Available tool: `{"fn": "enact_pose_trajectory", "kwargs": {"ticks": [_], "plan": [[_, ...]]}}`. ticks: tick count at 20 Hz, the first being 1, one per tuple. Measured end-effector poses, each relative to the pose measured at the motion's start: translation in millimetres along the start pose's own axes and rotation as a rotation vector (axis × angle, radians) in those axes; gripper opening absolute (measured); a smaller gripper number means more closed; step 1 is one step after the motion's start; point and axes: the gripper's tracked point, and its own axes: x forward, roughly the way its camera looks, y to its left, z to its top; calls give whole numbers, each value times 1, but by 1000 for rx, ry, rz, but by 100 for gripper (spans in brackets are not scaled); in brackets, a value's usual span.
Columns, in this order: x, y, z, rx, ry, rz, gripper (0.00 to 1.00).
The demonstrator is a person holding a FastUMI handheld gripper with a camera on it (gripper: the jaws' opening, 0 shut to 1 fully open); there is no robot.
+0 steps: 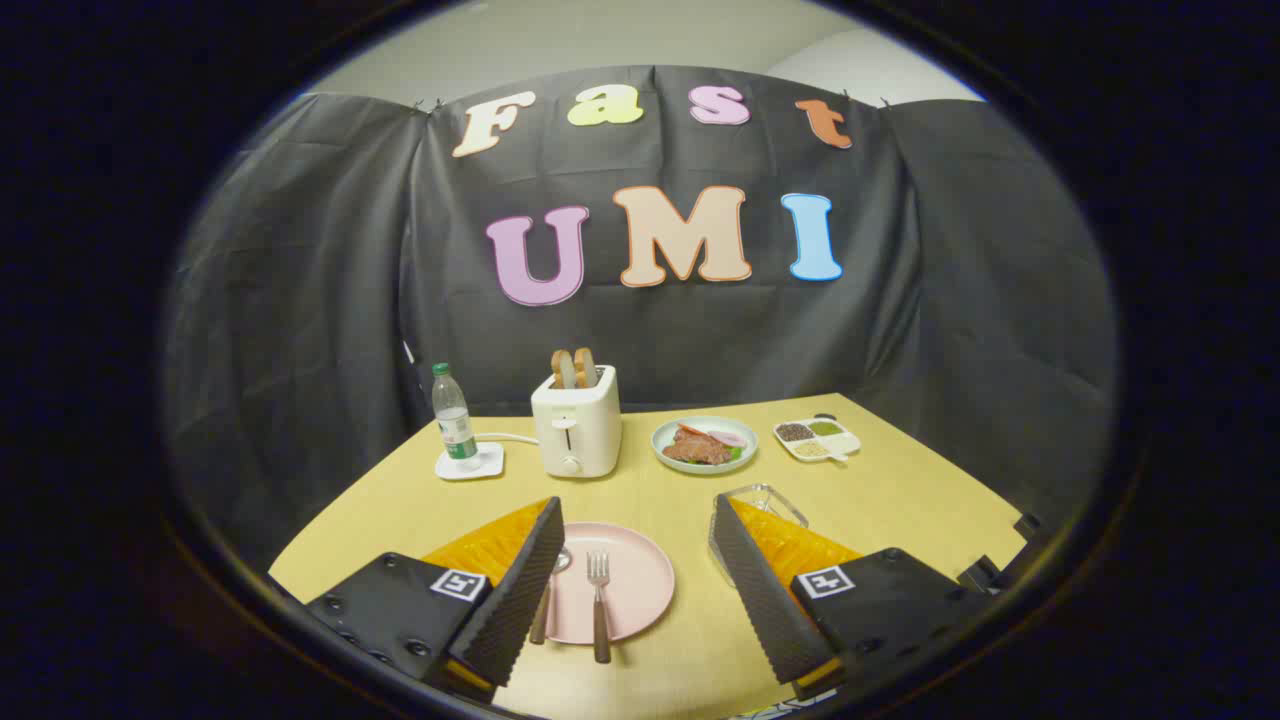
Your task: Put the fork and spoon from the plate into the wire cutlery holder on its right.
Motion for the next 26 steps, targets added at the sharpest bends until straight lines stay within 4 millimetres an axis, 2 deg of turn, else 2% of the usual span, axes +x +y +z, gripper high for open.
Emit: {"fn": "enact_pose_trajectory", "kwargs": {"ticks": [17, 21, 26], "plan": [[-5, 1, -32, 5, 58, -65, 96], [-7, 4, -55, 4, 104, -60, 96], [-7, 16, -105, 3, 207, -19, 97]]}}
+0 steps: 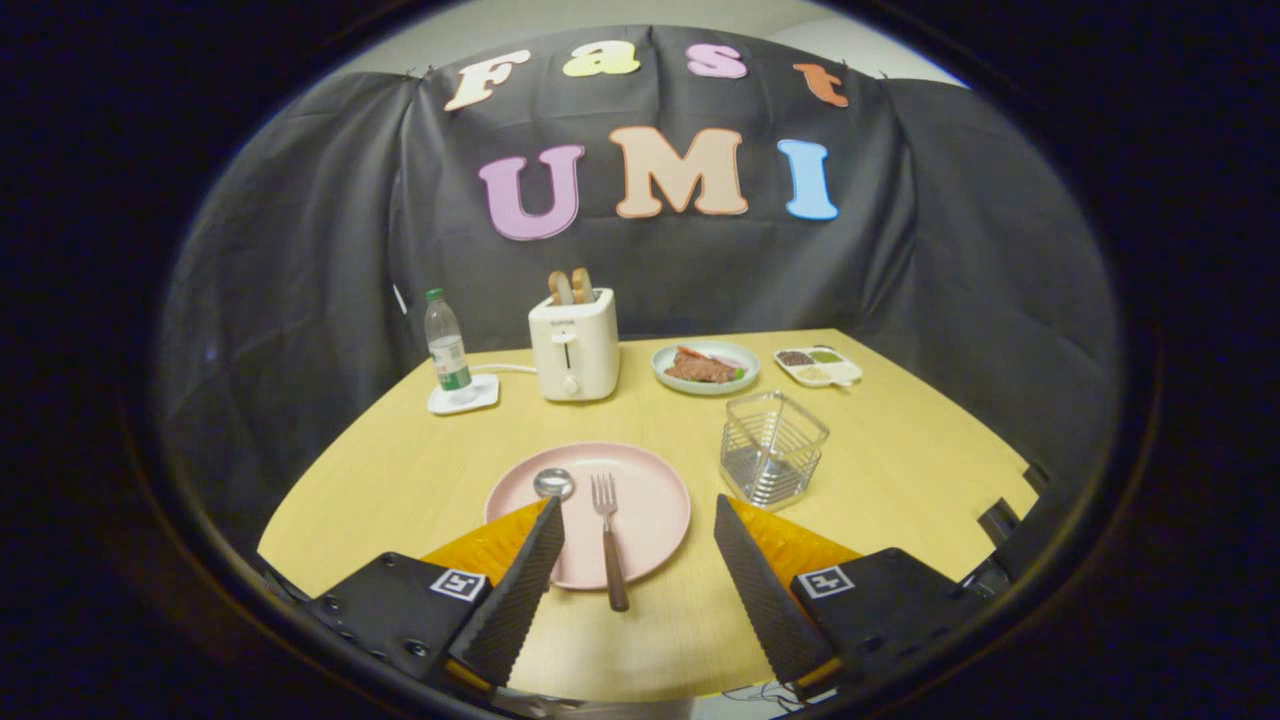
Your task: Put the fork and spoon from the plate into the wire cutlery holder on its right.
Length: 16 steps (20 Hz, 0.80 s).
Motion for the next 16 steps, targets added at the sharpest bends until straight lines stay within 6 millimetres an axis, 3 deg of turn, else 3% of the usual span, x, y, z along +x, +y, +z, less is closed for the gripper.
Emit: {"fn": "enact_pose_trajectory", "kwargs": {"ticks": [5, 10, 16], "plan": [[14, 7, -44, -32, 115, 50, 96], [29, 9, -70, -28, 192, 81, 93], [37, 14, -86, -1, 260, 110, 59]]}}
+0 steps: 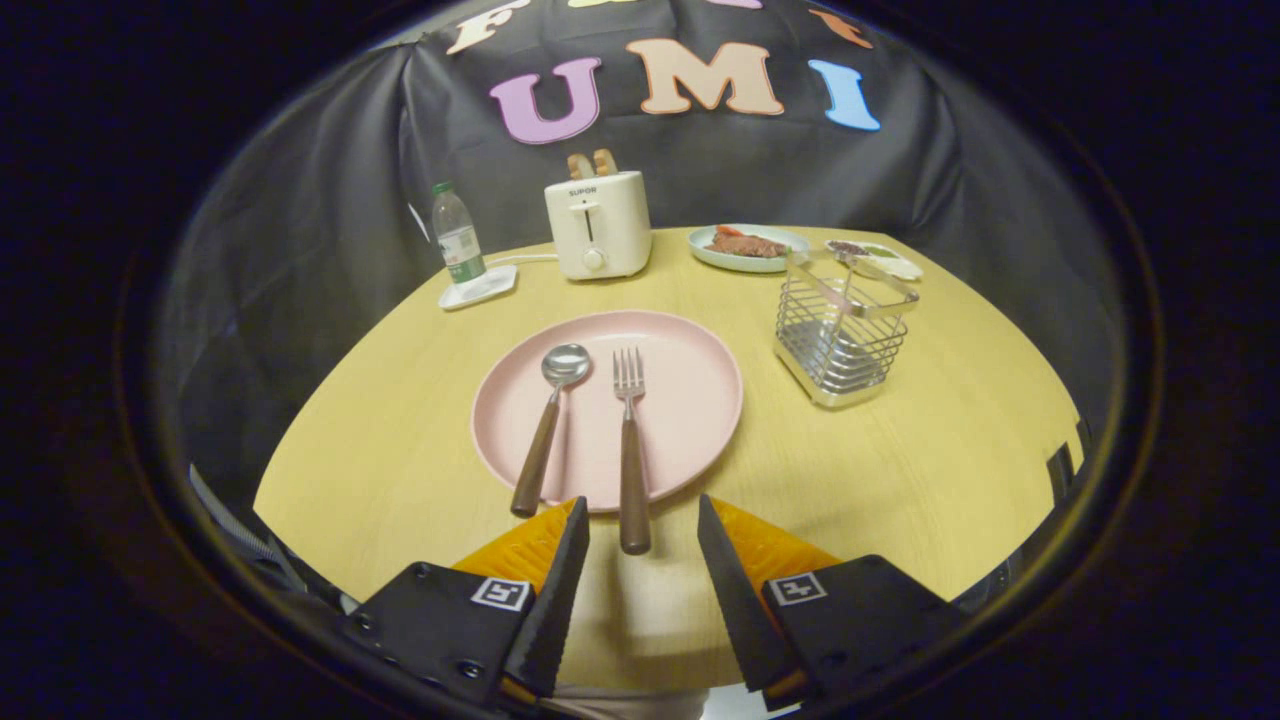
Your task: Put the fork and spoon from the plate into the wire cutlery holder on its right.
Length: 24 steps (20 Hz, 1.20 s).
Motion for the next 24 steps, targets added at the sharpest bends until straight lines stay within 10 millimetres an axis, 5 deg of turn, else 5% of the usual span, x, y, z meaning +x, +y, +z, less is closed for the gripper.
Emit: {"fn": "enact_pose_trajectory", "kwargs": {"ticks": [7, 15, 24], "plan": [[5, 3, 0, -13, 35, 13, 19], [0, -3, 14, -24, 14, -27, 3], [-31, -3, 42, -67, 34, 26, 3]]}}
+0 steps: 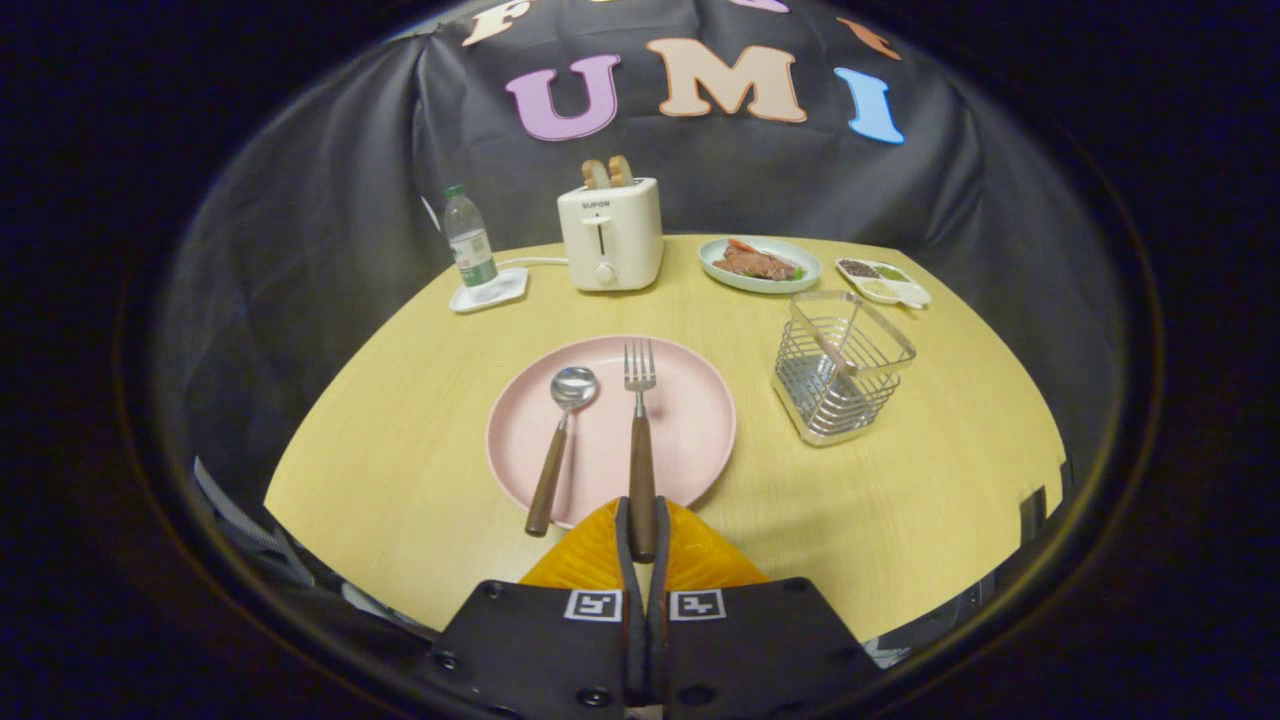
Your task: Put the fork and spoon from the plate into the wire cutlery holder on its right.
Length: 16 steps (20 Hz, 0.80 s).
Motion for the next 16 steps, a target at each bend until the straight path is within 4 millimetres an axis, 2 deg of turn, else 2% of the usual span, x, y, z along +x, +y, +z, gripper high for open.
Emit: {"fn": "enact_pose_trajectory", "kwargs": {"ticks": [4, 9, 13, 16], "plan": [[-32, -24, 17, -33, 37, 4, 3], [-68, -71, 48, -70, 71, -33, 4], [-85, -110, 68, -59, 120, -78, 3], [-90, -139, 82, -36, 157, -117, 3]]}}
